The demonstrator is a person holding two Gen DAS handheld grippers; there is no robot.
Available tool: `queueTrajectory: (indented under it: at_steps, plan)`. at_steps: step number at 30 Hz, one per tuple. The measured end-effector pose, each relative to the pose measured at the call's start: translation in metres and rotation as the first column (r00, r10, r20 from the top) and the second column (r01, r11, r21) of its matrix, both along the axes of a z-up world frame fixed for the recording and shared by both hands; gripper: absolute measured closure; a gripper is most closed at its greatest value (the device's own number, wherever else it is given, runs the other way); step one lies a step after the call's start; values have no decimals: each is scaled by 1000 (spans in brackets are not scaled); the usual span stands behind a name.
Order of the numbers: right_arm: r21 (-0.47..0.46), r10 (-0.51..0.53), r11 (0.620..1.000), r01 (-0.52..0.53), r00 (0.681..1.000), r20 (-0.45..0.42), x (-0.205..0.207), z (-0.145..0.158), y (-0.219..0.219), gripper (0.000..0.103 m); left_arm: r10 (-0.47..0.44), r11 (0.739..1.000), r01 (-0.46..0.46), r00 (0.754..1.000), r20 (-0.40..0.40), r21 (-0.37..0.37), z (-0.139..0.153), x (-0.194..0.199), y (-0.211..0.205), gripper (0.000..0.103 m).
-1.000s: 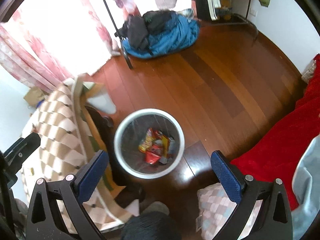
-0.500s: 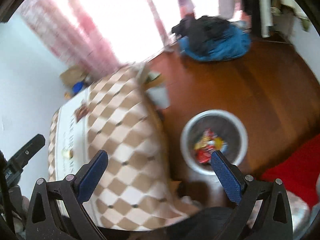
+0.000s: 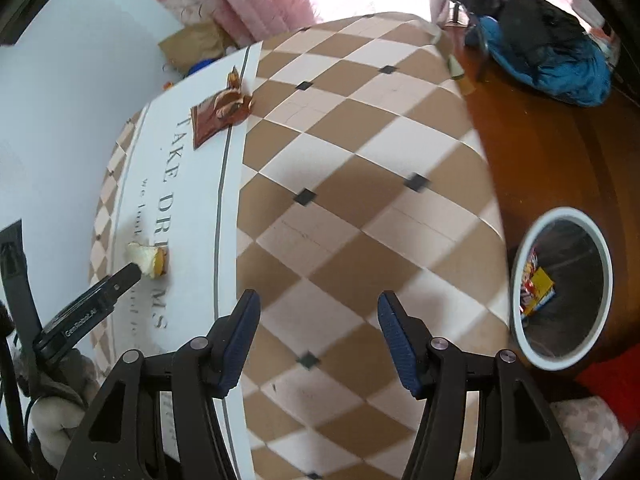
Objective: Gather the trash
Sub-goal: 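Grasp the banana peel with the left tool while the right tool grasps the brown snack wrapper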
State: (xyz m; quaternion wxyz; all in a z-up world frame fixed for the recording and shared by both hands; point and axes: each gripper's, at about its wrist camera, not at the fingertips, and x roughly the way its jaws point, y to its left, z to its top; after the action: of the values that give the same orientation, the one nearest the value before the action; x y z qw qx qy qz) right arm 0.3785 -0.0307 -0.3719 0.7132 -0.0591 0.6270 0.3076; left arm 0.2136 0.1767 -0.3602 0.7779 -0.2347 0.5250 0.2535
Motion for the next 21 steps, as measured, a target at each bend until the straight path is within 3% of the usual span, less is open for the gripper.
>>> queueTrajectory:
  at_steps: [1, 4, 11, 21]
  plan:
    - [-7, 5, 1000, -5, 1000, 2, 3, -3, 7, 39, -12, 1000, 12, 1000, 4, -6, -3, 4, -1, 72]
    - [-20, 19, 1000, -19, 1000, 11, 10, -7, 20, 39, -32, 999, 31, 999, 26, 29, 1, 11, -8, 97]
    - [18, 25, 1000, -25, 1000, 10, 35, -4, 50, 39, 55, 989, -66, 995, 89, 129, 26, 14, 16, 98]
    - [98, -14, 995, 11, 1000, 27, 95, -2, 140, 39, 121, 966, -132, 991, 59, 223, 27, 43, 73, 98]
